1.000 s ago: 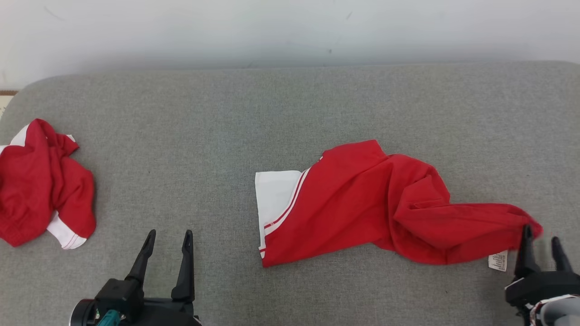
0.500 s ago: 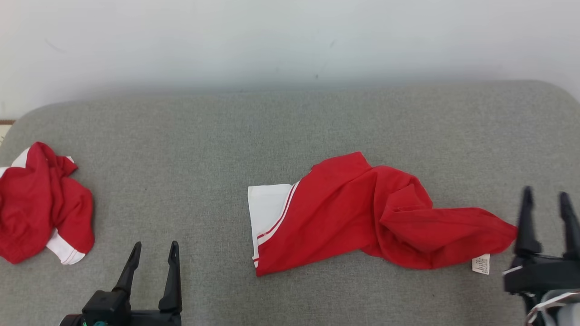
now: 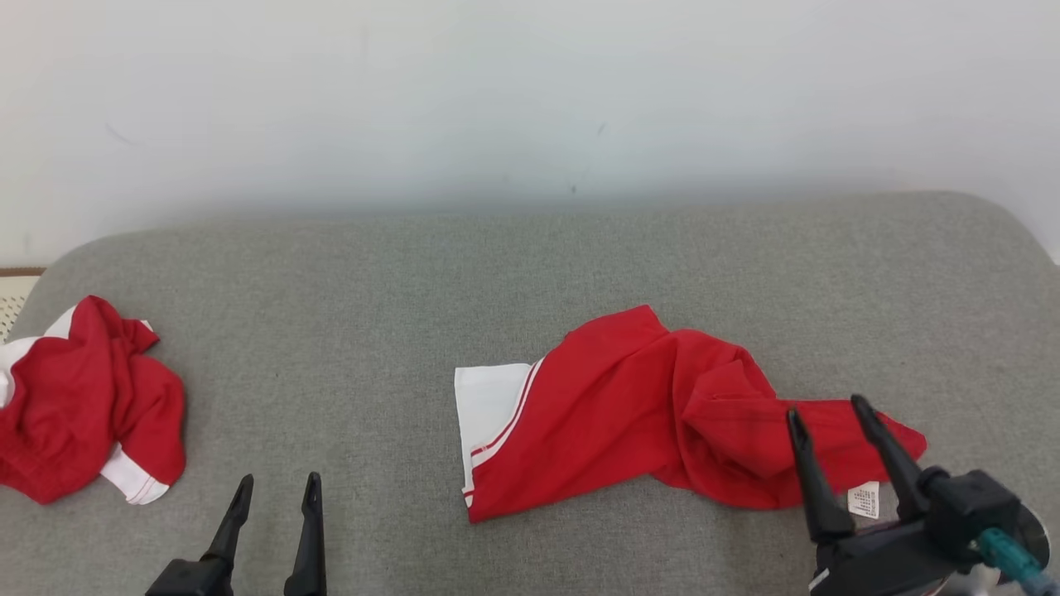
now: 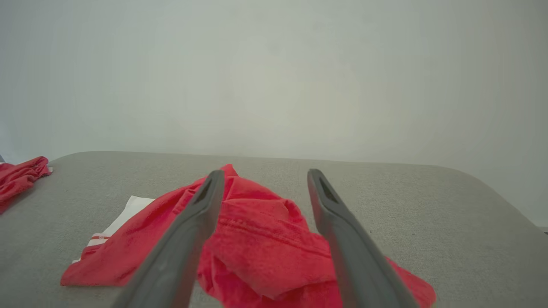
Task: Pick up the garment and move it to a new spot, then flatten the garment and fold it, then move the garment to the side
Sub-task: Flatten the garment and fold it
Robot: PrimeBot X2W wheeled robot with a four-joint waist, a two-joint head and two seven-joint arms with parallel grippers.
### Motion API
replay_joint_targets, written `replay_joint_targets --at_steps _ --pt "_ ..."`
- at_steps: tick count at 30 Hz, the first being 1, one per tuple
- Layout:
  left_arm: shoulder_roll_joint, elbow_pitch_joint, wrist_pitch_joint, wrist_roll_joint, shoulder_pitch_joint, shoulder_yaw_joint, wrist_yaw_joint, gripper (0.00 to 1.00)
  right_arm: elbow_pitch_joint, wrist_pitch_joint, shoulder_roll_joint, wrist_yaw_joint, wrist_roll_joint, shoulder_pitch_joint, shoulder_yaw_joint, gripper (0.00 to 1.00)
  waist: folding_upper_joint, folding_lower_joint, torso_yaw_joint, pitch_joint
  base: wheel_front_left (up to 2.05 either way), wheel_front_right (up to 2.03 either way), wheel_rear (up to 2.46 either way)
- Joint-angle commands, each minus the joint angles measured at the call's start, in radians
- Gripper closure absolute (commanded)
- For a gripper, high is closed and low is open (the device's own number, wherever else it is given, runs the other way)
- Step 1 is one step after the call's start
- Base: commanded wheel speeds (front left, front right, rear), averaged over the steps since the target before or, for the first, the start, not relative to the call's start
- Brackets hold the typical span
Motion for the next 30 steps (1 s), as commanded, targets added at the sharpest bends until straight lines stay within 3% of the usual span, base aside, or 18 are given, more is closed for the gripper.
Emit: replay_joint_targets --at_steps 1,15,30 --pt "0.007 -0.006 0.003 -0.004 0.016 0.001 0.005 0.00 -0.013 0.007 0.001 0.000 -0.010 0.023 0.010 0.00 0.0000 0.0001 0.000 -0.014 0.00 0.00 0.00" --pt "0.026 -0.020 0.027 0.003 0.038 -0.017 0.011 0.00 -0.050 0.062 0.039 0.000 -0.046 0.120 0.022 0.00 0.0000 0.0001 -0.001 -0.036 0.00 0.00 0.00" --pt "0.032 -0.033 0.036 -0.003 0.035 -0.026 0.020 0.00 -0.057 0.065 0.052 0.000 -0.050 0.120 0.022 0.00 0.0000 0.0001 0.007 -0.032 0.00 0.00 0.00"
